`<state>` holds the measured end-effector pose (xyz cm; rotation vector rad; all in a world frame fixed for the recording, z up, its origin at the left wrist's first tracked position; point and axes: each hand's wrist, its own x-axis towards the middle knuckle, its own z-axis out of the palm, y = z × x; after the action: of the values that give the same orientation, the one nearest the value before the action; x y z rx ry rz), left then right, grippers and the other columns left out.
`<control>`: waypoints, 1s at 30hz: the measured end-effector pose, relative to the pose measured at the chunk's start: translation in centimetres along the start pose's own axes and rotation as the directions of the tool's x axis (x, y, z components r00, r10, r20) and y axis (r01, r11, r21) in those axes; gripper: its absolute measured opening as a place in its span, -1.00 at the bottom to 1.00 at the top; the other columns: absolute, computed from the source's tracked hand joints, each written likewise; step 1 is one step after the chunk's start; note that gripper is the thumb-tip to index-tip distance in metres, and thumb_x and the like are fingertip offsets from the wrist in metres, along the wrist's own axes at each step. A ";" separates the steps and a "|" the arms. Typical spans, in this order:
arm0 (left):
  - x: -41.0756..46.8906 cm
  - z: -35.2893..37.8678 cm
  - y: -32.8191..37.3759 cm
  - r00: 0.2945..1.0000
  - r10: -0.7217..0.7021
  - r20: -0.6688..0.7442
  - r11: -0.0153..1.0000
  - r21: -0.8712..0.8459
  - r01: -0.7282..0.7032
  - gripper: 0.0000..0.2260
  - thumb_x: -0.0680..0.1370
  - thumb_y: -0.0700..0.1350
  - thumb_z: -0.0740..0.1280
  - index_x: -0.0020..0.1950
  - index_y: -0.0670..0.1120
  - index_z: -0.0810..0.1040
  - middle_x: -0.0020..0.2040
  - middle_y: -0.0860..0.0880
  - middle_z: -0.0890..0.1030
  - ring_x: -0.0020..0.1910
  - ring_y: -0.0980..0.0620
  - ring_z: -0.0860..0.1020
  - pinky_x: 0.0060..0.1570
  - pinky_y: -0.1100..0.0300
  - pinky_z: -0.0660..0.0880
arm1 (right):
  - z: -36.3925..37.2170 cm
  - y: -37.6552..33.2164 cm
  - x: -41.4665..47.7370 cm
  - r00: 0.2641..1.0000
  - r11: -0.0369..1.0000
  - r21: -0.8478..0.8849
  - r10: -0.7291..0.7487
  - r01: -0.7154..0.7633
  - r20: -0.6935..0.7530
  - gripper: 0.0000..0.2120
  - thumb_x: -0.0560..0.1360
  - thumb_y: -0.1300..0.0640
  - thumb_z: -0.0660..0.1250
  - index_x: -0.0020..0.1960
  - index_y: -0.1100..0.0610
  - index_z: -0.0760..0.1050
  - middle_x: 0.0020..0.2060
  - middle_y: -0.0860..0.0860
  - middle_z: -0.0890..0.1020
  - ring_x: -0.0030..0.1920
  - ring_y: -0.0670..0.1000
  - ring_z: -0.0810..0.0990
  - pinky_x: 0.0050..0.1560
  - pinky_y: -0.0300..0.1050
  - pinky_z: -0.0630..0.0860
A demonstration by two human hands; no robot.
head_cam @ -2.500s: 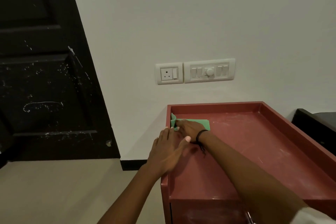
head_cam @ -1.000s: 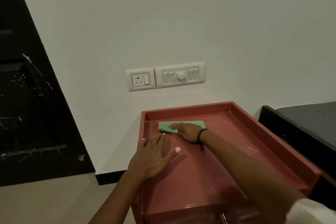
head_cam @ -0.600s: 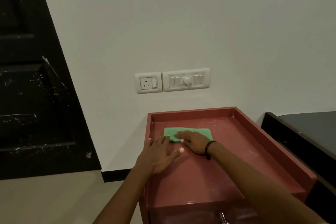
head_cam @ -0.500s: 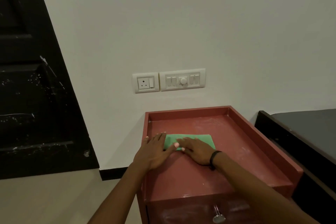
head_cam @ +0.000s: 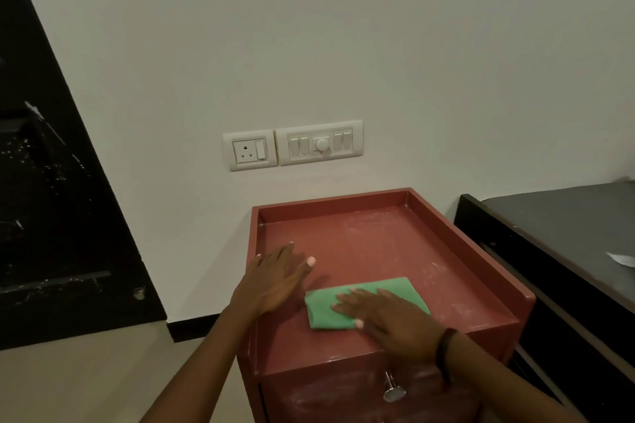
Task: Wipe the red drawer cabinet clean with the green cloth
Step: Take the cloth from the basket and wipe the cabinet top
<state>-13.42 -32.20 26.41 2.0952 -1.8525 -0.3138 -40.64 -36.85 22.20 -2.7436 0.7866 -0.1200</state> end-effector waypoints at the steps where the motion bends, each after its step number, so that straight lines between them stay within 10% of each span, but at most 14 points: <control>1: 0.1 0.0 0.0 1.000 0.000 0.004 1.000 0.005 0.000 -0.07 0.42 0.52 -0.25 0.65 0.03 0.13 0.66 0.04 0.12 0.62 0.06 0.10 0.60 -0.02 -0.08 | -0.6 0.8 1.6 1.000 1.000 -0.001 0.017 -0.017 0.001 -0.58 0.68 -0.14 -0.05 0.53 -0.35 0.07 0.54 -0.38 0.06 0.58 -0.22 -0.02 0.56 -0.02 -0.08; 15: 0.2 0.5 -0.5 1.000 -0.014 -0.015 1.000 0.023 0.014 0.06 0.31 0.65 -0.30 0.67 0.08 0.01 0.66 0.03 0.12 0.63 0.01 0.10 0.56 0.03 -0.11 | -6.7 10.5 19.8 0.983 0.982 0.032 0.186 -0.186 0.014 -0.58 0.71 0.07 0.03 0.56 -0.04 0.24 0.58 0.00 0.20 0.58 0.04 0.17 0.59 -0.06 0.03; 30: -0.6 -0.4 1.0 1.000 -0.019 -0.005 0.998 0.068 0.019 -0.25 0.59 0.41 -0.09 0.65 -0.02 0.12 0.65 -0.06 0.18 0.61 -0.04 0.18 0.58 -0.05 -0.01 | -1.3 1.4 -1.0 0.998 0.997 0.057 0.056 -0.055 -0.023 -0.58 0.69 -0.02 0.06 0.53 -0.22 0.22 0.55 -0.25 0.18 0.59 -0.09 0.07 0.57 0.16 -0.01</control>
<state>-14.24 -31.62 27.11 2.1574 -1.8667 -0.2542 -42.36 -37.77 23.07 -2.6700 0.8518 -0.1618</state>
